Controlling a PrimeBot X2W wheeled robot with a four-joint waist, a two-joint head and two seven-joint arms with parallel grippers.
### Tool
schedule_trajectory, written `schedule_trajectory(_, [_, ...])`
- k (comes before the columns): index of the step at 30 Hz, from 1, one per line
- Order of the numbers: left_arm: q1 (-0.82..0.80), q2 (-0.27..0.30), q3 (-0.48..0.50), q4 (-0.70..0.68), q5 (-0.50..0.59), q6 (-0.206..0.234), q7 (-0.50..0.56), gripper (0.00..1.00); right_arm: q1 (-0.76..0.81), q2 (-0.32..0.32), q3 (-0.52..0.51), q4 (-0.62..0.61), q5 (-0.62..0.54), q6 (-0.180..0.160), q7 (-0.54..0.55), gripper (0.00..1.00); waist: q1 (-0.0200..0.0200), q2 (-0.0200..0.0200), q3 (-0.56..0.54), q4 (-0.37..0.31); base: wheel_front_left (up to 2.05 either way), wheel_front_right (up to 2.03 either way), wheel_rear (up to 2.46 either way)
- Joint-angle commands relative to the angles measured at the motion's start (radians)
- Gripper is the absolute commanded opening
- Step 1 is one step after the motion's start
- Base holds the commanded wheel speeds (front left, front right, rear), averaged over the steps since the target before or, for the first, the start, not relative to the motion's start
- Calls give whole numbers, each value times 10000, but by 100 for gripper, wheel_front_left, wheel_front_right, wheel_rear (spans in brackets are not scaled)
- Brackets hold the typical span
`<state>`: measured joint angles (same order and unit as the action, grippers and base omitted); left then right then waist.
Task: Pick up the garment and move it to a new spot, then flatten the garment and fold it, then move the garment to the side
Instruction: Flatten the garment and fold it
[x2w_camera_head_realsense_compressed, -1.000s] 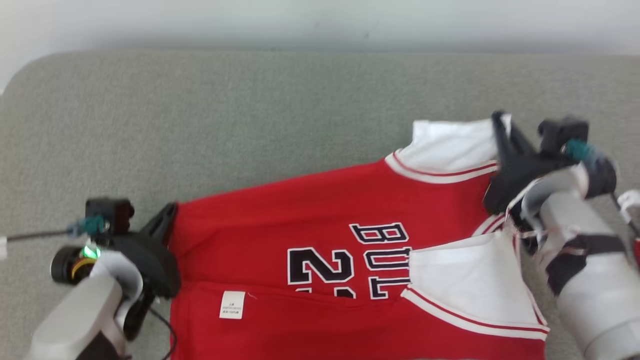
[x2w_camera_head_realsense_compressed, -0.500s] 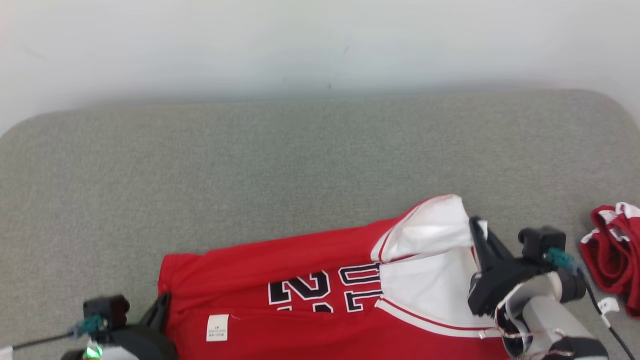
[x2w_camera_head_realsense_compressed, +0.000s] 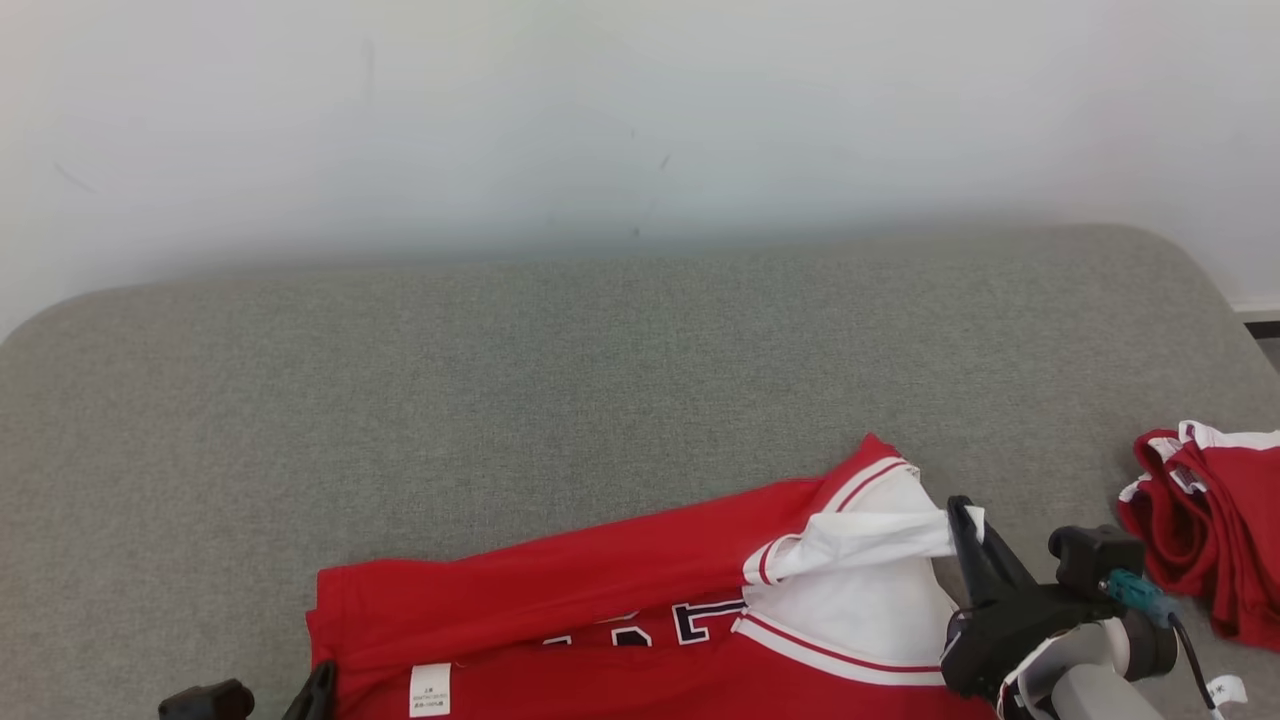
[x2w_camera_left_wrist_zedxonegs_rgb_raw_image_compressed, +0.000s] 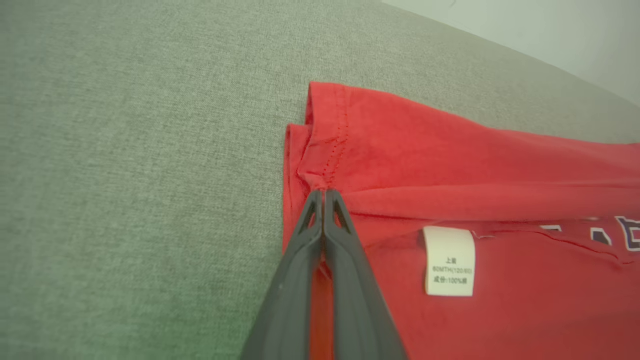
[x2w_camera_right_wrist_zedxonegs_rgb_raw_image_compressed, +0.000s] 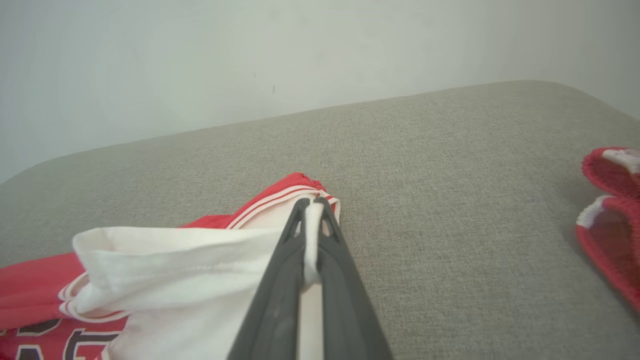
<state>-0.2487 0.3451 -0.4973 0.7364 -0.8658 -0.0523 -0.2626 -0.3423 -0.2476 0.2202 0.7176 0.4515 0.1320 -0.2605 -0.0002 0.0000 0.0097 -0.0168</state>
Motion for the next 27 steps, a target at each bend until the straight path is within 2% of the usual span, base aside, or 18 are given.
schedule_trajectory(1, [218,-30,194,-72,194,59,-26,0,211,52,-83,-100,-78,-28,19,0,2,0,-59,-22,0,0,0])
schedule_trajectory(11, [760,-459,1116,-368,1378,151,-26,0,749,330,-518,-147,-524,-28,95,0,2,0,-135,40,0,0,0])
schedule_trajectory(12, [812,-496,1212,-445,1514,158,-28,0,775,342,-590,-142,-556,-28,86,11,2,0,-140,41,0,0,0])
schedule_trajectory(13, [861,-551,1338,-571,1649,154,-28,0,814,343,-640,-127,-636,-28,77,40,2,0,-139,43,0,0,0])
schedule_trajectory(14, [927,-610,1430,-682,1831,173,-28,0,855,360,-705,-118,-651,-28,65,81,2,0,-137,41,0,0,0])
schedule_trajectory(15, [1023,-690,1515,-831,1950,158,-26,0,905,367,-764,-86,-700,-28,60,100,2,0,-133,46,0,0,0])
schedule_trajectory(18, [1194,-811,2025,-1444,2541,264,-28,0,989,441,-1036,-69,-760,-28,30,100,2,0,-114,100,0,0,0])
schedule_trajectory(19, [1300,-885,2204,-1704,2783,351,-27,34,992,467,-1143,-107,-840,-28,14,100,2,0,-106,113,0,0,0])
schedule_trajectory(20, [1439,-968,2416,-1980,3084,421,-27,100,988,495,-1281,-149,-888,-28,5,100,2,0,-99,124,0,0,0])
schedule_trajectory(27, [2368,-1599,3520,-3564,5052,918,-27,100,1009,624,-1701,-255,-1360,-28,-42,100,2,0,-77,260,0,0,0])
